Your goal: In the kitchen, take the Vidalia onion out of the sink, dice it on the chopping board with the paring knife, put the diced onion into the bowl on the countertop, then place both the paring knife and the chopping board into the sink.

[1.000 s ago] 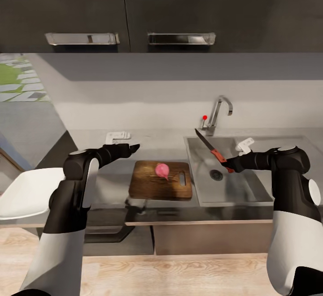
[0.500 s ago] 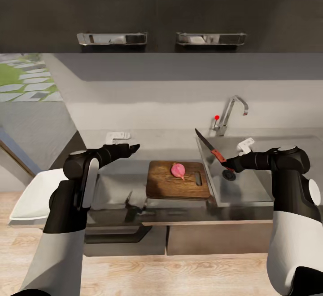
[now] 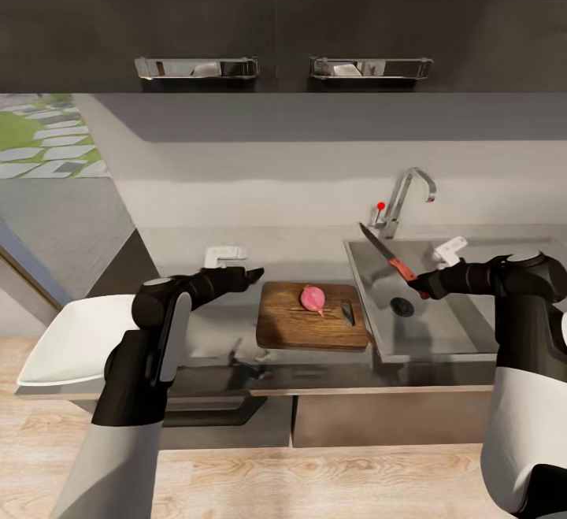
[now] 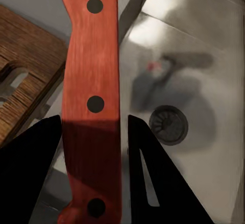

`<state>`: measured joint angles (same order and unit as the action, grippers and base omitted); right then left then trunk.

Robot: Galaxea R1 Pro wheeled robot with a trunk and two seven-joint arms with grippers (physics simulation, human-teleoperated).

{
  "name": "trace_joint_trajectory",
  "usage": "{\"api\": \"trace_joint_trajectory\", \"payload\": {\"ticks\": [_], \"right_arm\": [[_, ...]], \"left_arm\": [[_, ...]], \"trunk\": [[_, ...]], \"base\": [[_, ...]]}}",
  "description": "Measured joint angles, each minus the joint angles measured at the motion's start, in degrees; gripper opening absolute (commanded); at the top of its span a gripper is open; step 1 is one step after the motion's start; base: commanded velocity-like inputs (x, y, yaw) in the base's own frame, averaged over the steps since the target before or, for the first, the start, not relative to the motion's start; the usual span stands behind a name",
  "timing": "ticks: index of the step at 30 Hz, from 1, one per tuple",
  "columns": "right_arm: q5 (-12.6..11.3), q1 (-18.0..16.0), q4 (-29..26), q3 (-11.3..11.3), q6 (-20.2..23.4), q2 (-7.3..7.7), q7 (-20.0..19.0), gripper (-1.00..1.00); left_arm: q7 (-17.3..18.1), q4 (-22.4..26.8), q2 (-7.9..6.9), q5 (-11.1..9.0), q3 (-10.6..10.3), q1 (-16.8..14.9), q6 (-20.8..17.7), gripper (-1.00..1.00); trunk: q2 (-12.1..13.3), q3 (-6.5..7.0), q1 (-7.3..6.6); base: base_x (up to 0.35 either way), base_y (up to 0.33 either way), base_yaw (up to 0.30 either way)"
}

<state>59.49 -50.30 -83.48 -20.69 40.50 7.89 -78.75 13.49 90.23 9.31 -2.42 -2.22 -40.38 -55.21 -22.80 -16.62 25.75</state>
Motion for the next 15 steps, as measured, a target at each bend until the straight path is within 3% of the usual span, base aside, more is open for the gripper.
{"api": "trace_joint_trajectory", "payload": {"ticks": [7, 15], "right_arm": [[0.0, 0.0, 0.0, -0.8, -1.9, -0.06, 1.6, -1.0], [0.1, 0.0, 0.0, -3.3, -4.6, -0.15, 3.2, -1.0]], "left_arm": [[0.0, -0.2, 0.07, 0.0, -2.3, 0.0, 0.1, 1.0], [0.0, -0.2, 0.39, 0.0, -2.4, 0.0, 0.1, 1.0]], "trunk": [[0.0, 0.0, 0.0], [0.0, 0.0, 0.0]], "base": [[0.0, 0.0, 0.0], [0.0, 0.0, 0.0]]}}
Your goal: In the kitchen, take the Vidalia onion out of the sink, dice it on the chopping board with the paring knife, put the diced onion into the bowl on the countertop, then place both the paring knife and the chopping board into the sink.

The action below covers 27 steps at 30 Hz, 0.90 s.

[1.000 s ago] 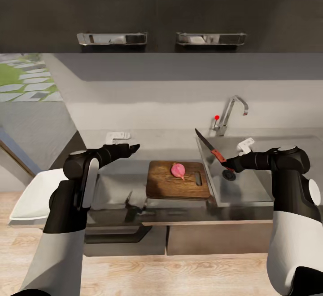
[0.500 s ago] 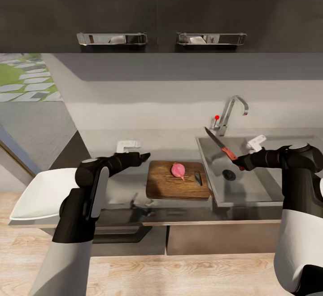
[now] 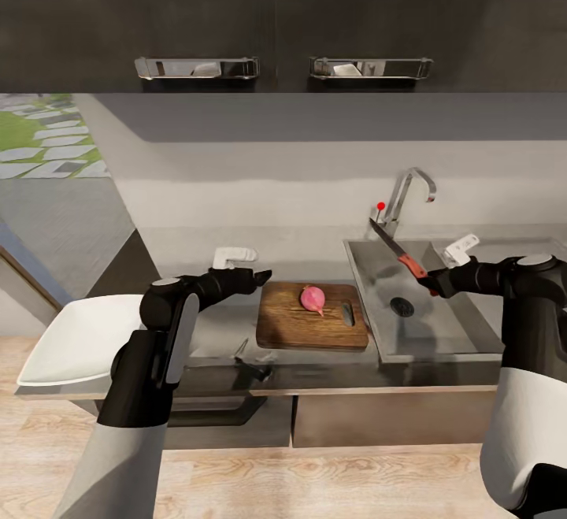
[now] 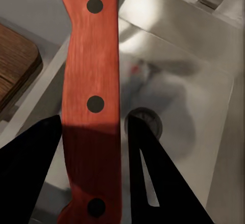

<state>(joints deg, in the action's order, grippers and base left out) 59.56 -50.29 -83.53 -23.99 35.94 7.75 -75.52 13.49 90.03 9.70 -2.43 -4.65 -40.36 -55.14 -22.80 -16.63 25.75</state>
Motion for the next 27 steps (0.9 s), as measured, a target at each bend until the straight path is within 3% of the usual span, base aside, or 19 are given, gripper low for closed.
{"api": "trace_joint_trajectory", "payload": {"ticks": [6, 7, 17, 19, 21, 22, 26, 27], "right_arm": [[0.0, 0.0, 0.0, -1.9, -2.0, -0.3, -0.6, -1.0], [0.1, 0.0, 0.0, -4.2, -15.2, -0.52, -1.2, -1.0], [0.1, 0.1, 0.0, -4.1, -16.2, -1.73, -4.1, -1.0], [0.1, 0.1, -0.3, -2.9, -16.2, -1.84, -4.2, -1.0], [0.1, 0.0, -0.6, 1.1, -16.4, -1.93, -4.2, -1.0], [0.2, 0.0, -0.9, 3.0, -18.0, -1.94, -4.0, -1.0], [0.4, 0.0, -1.1, 6.2, -22.0, -1.95, -3.1, -1.0], [0.5, 0.0, -1.2, 9.1, -25.7, -1.96, 0.3, -1.0]], "left_arm": [[0.0, 0.0, 0.03, 0.0, -0.1, 0.0, 0.0, 1.0], [0.0, -0.1, 0.03, 0.0, -0.1, 0.0, 0.0, 1.0], [0.0, -0.1, 0.03, 0.0, -0.1, 0.0, 0.0, 1.0], [0.0, -0.1, 0.02, 0.0, -0.1, 0.0, 0.0, 1.0], [0.1, -0.1, -0.03, 0.0, -0.1, 0.0, -0.1, 1.0], [0.1, -0.1, -0.04, 0.0, -0.1, 0.0, 0.0, 1.0], [0.2, -0.2, -0.08, 0.0, -0.1, 0.0, 0.0, 1.0], [0.2, -0.2, -0.16, 0.0, -0.1, 0.0, 0.0, 1.0]], "trunk": [[0.0, 0.0, 0.0], [0.0, 0.0, 0.0], [0.0, 0.0, 0.0], [0.0, 0.0, 0.0], [0.0, 0.0, 0.0], [0.0, 0.0, 0.0], [0.0, 0.0, 0.0], [0.0, 0.0, 0.0]], "base": [[0.0, 0.0, 0.0], [0.0, 0.0, 0.0], [0.0, 0.0, 0.0], [0.0, 0.0, 0.0], [0.0, 0.0, 0.0], [0.0, 0.0, 0.0], [0.0, 0.0, 0.0], [0.0, 0.0, 0.0]]}}
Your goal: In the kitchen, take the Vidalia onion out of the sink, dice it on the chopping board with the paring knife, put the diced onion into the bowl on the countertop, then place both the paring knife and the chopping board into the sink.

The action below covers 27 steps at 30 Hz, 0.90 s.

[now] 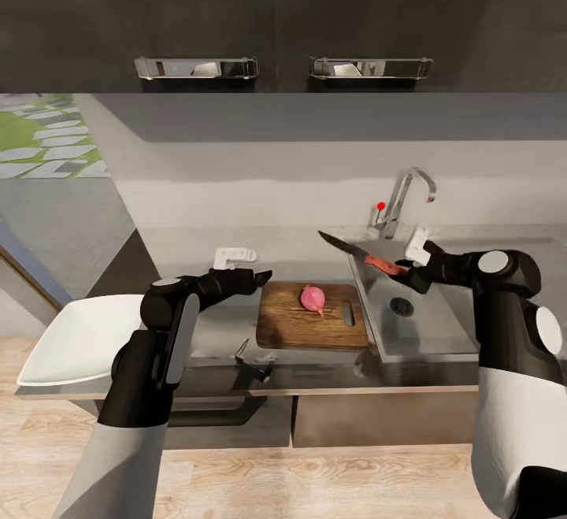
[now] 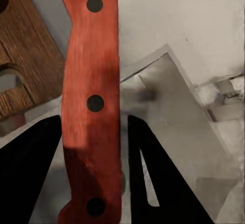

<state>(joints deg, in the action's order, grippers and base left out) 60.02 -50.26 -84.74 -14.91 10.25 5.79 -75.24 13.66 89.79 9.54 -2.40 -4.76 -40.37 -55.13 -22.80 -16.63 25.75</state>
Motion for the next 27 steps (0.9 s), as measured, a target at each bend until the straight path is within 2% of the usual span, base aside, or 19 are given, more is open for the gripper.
{"api": "trace_joint_trajectory", "payload": {"ticks": [2, 4, 6, 7, 13, 27], "right_arm": [[0.1, 0.0, -0.1, 0.7, -1.2, 0.02, 2.3, -1.0], [0.1, 0.0, -0.1, 1.2, -2.6, 0.1, 6.6, -1.0], [0.2, 0.0, -0.2, 1.6, -4.5, 0.15, 12.3, -1.0], [0.1, 0.0, -0.2, 1.7, -7.4, 0.17, 15.8, -1.0], [-0.1, 0.0, -0.2, 1.7, -10.6, 0.19, 17.7, -1.0], [0.5, 0.0, -0.2, 1.7, -10.9, 0.2, 18.6, -1.0]], "left_arm": [[0.0, 0.0, -0.03, 0.0, 0.0, 0.0, 0.0, 1.0], [0.0, 0.0, -0.05, 0.0, 0.0, 0.0, 0.0, 1.0], [0.0, 0.0, -0.06, 0.0, 0.0, 0.0, 0.0, 1.0], [0.0, 0.0, -0.07, 0.0, 0.0, 0.0, 0.0, 1.0], [0.0, 0.1, -0.07, 0.0, 0.0, 0.0, 0.0, 1.0], [-0.1, 0.2, -0.12, 0.0, 0.0, 0.0, 0.0, 1.0]], "trunk": [[0.0, 0.0, 0.0], [0.0, 0.0, 0.0], [0.0, 0.0, 0.0], [0.0, 0.0, 0.0], [0.0, 0.0, 0.0], [0.0, 0.0, 0.01]], "base": [[0.0, 0.0, 0.0], [0.0, 0.0, 0.0], [0.0, 0.0, 0.0], [0.0, 0.0, 0.0], [-0.016, 0.0, 0.0], [-0.199, 0.0, 0.0]]}}
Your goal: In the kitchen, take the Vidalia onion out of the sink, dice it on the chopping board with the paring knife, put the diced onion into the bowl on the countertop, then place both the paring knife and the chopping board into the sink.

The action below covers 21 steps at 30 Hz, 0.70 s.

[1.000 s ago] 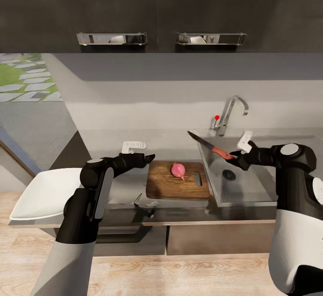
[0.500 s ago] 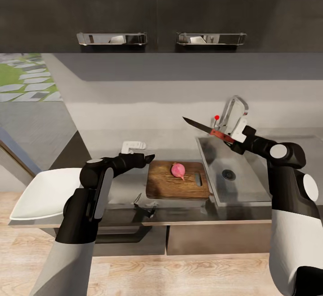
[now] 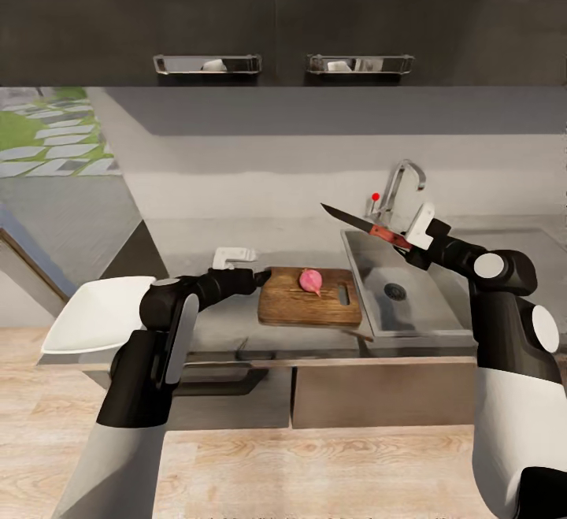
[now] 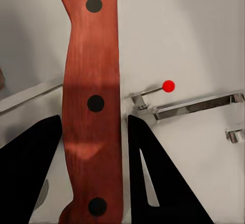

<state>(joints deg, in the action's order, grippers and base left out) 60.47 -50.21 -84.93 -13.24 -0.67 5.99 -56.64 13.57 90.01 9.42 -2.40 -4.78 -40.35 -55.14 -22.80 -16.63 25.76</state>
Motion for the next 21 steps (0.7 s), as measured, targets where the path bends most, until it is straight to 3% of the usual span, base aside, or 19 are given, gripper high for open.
{"api": "trace_joint_trajectory", "payload": {"ticks": [5, 8, 13, 21], "right_arm": [[0.7, 0.0, 0.0, 0.0, -0.5, 0.02, 0.1, -1.0], [0.8, 0.2, 0.0, -0.8, -6.1, 0.13, -0.1, -1.0], [0.8, 0.4, 0.0, -2.9, -10.4, 0.14, -0.2, -1.0], [0.9, 0.4, 0.0, -4.0, -12.3, 0.12, 0.7, -1.0]], "left_arm": [[0.0, 0.0, -0.04, 0.0, 0.0, 0.0, 0.0, 1.0], [0.0, 0.0, -0.04, 0.0, 0.0, 0.0, 0.0, 1.0], [0.0, 0.0, -0.02, 0.0, 0.0, 0.0, 0.0, 1.0], [0.0, 0.0, -0.02, 0.0, 0.0, 0.0, 0.0, 1.0]], "trunk": [[0.0, 0.0, 0.0], [0.0, 0.0, -0.01], [0.0, 0.0, -0.01], [0.0, 0.0, 0.0]], "base": [[-0.029, 0.0, 0.0], [-0.004, 0.0, 0.0], [-0.001, 0.0, 0.0], [-0.094, 0.0, 0.0]]}}
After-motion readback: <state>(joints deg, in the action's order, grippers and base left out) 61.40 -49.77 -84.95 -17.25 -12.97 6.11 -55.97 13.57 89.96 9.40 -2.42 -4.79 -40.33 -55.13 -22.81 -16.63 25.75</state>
